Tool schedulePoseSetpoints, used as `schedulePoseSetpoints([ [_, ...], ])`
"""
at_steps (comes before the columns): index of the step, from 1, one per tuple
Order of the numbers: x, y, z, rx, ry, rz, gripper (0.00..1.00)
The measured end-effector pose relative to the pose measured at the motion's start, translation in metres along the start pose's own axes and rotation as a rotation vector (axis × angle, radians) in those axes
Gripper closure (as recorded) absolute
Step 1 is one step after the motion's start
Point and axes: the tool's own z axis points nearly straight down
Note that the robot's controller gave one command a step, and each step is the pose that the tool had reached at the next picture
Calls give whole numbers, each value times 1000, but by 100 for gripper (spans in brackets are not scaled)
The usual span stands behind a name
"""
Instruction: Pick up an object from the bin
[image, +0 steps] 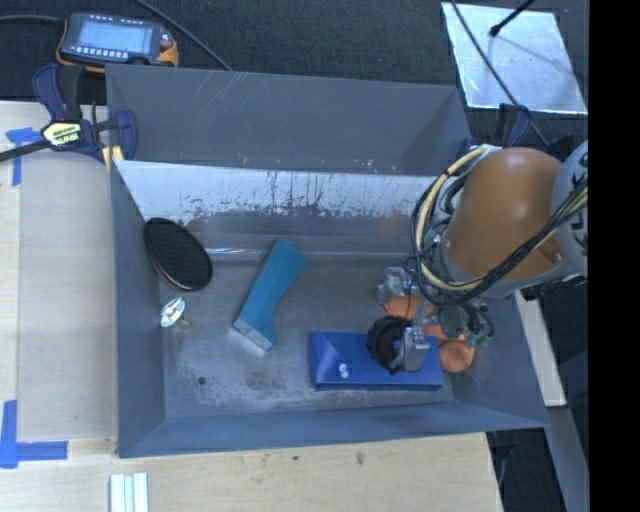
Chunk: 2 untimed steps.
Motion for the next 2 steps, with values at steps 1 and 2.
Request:
schedulePoseSetpoints([
  [1, -2, 0, -5, 1, -8, -1, 0],
  [2, 11, -1, 44, 1, -15, 28, 0],
])
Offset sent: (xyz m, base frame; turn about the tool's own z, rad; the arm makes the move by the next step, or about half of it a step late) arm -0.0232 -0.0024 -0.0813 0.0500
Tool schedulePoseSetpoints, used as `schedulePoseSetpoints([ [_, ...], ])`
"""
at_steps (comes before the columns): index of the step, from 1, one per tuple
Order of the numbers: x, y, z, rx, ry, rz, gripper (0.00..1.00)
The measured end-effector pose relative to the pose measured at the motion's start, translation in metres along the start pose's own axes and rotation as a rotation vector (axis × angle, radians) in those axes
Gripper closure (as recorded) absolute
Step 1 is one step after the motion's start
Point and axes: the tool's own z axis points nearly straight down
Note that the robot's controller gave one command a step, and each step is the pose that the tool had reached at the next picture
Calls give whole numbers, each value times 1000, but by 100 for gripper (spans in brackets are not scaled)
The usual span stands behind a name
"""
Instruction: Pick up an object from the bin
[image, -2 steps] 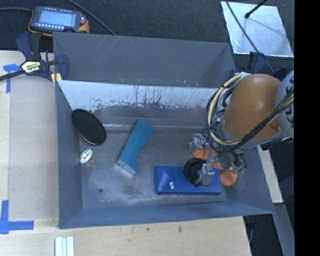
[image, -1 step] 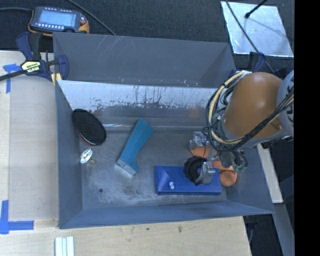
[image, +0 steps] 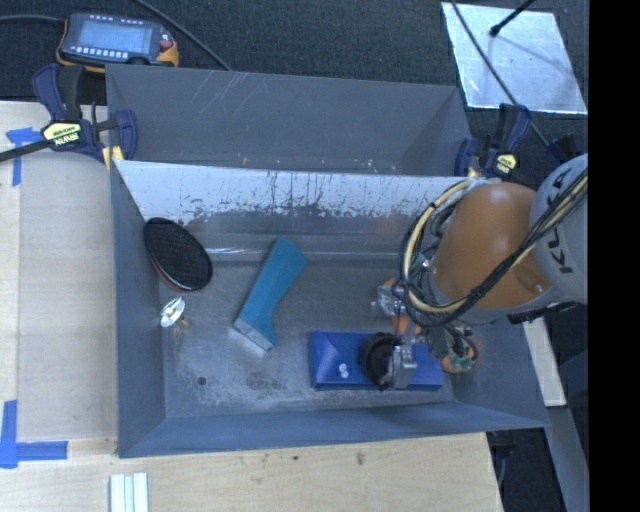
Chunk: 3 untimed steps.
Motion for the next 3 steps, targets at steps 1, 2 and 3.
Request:
schedulePoseSetpoints([
  [1, 1, -24, 46, -2, 7, 9, 0],
  [2, -2, -40, 37, -1, 3, 114, 0],
  [3, -6, -26, 42, 1, 6, 139, 0],
])
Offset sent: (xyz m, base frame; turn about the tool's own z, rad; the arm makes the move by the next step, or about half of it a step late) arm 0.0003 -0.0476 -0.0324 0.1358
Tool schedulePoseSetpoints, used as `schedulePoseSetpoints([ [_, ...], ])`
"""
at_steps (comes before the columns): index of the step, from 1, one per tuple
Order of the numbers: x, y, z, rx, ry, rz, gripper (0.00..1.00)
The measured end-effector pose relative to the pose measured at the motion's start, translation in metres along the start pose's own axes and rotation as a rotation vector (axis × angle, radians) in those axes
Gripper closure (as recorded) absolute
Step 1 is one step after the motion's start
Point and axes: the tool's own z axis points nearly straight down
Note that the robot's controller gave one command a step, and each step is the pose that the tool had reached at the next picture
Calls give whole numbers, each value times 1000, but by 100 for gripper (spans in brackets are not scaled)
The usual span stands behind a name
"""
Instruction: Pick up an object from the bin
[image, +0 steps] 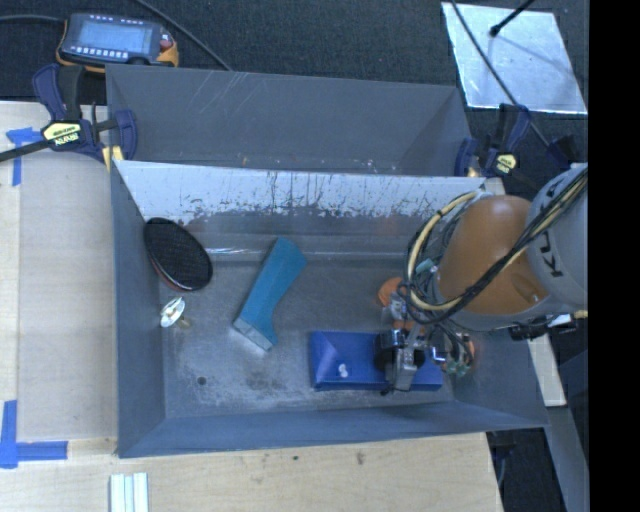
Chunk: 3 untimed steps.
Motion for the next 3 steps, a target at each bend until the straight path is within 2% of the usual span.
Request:
schedulePoseSetpoints([
  [1, -13, -24, -3, -6, -1, -12, 0],
  [2, -11, -50, -2, 3, -6, 62, 0],
  [3, 11, -35, 3, -2, -4, 115, 0],
])
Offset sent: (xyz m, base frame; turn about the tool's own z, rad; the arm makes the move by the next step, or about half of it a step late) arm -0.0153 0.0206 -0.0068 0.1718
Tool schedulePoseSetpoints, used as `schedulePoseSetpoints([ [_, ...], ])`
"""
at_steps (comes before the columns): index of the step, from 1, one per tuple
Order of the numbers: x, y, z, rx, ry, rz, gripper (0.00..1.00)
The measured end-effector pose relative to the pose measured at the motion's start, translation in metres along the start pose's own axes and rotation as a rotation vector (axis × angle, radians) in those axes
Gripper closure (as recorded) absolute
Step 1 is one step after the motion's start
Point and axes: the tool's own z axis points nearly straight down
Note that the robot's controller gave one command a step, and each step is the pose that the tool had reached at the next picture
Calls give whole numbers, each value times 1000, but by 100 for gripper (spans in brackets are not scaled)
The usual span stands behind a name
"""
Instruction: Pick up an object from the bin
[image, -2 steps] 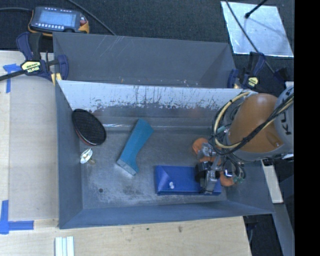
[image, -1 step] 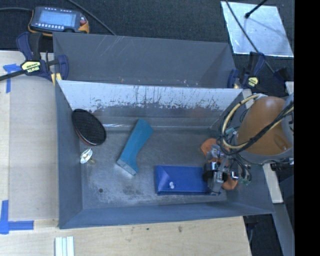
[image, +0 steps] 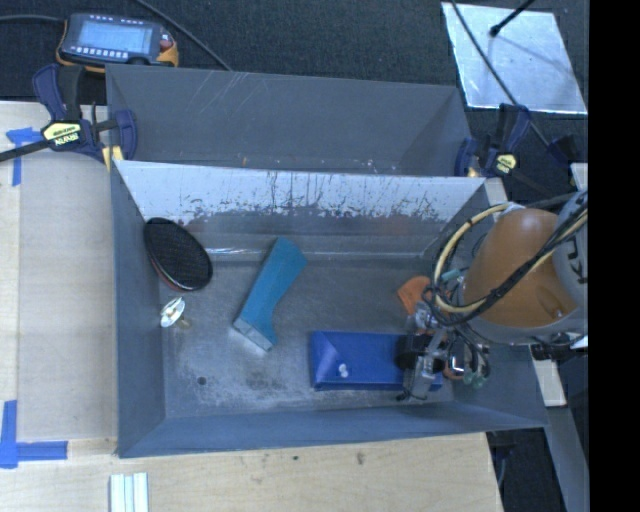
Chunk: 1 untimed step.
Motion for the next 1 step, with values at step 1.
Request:
schedulePoseSetpoints([
  [1, -19, -31, 2, -1, 7, 99, 0],
])
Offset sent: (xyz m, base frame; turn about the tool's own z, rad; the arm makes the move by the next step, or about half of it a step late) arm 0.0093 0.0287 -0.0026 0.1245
